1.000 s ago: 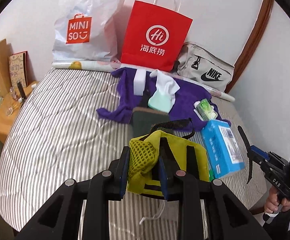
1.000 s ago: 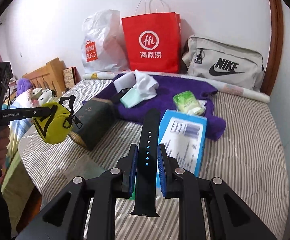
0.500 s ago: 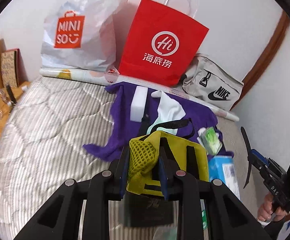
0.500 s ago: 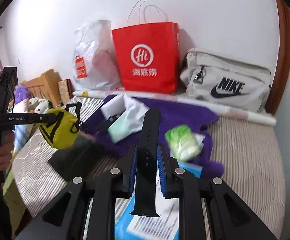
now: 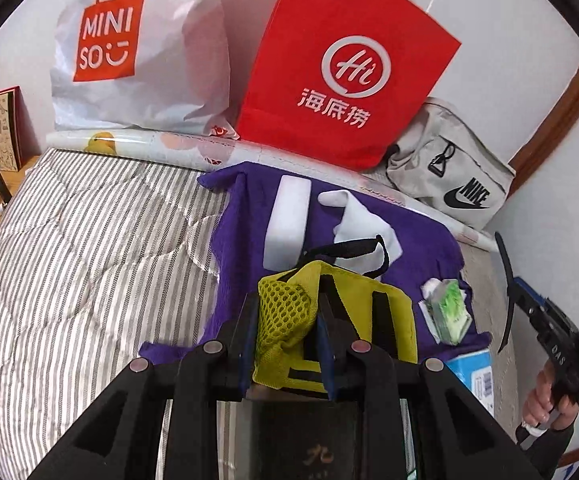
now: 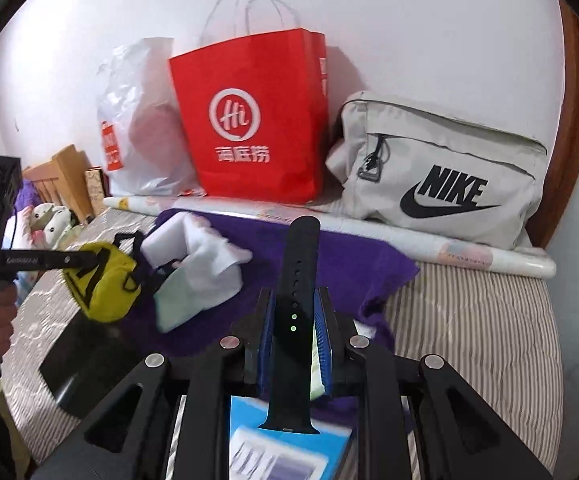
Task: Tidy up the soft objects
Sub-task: 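Drop the strap from the right tool while the left tool drops the yellow bag on the towel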
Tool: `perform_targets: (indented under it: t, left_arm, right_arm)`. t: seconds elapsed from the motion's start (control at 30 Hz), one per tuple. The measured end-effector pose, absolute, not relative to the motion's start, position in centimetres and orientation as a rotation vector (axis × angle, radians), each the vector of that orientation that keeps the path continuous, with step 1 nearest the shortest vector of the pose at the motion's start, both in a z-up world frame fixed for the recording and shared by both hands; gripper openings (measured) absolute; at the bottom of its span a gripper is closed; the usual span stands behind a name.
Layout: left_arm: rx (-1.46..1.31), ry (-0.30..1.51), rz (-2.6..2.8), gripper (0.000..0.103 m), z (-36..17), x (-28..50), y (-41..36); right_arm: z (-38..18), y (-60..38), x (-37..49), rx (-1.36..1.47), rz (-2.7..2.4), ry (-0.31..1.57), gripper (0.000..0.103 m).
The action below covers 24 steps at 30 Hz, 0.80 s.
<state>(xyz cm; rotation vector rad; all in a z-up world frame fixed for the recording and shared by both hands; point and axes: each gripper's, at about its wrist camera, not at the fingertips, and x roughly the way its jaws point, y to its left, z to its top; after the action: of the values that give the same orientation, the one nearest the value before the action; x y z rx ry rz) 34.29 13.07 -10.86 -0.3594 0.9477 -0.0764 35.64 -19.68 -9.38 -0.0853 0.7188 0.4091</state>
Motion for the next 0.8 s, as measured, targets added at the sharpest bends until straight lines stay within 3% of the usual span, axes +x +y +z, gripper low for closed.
perform_targets:
  t: [0.8]
  left_arm:
    - [-0.287,1.028,-0.070,0.026,-15.2,38.7,12.0]
  right_arm:
    - [-15.4,-20.6,42.7,-0.073,0.359,0.884,0.020]
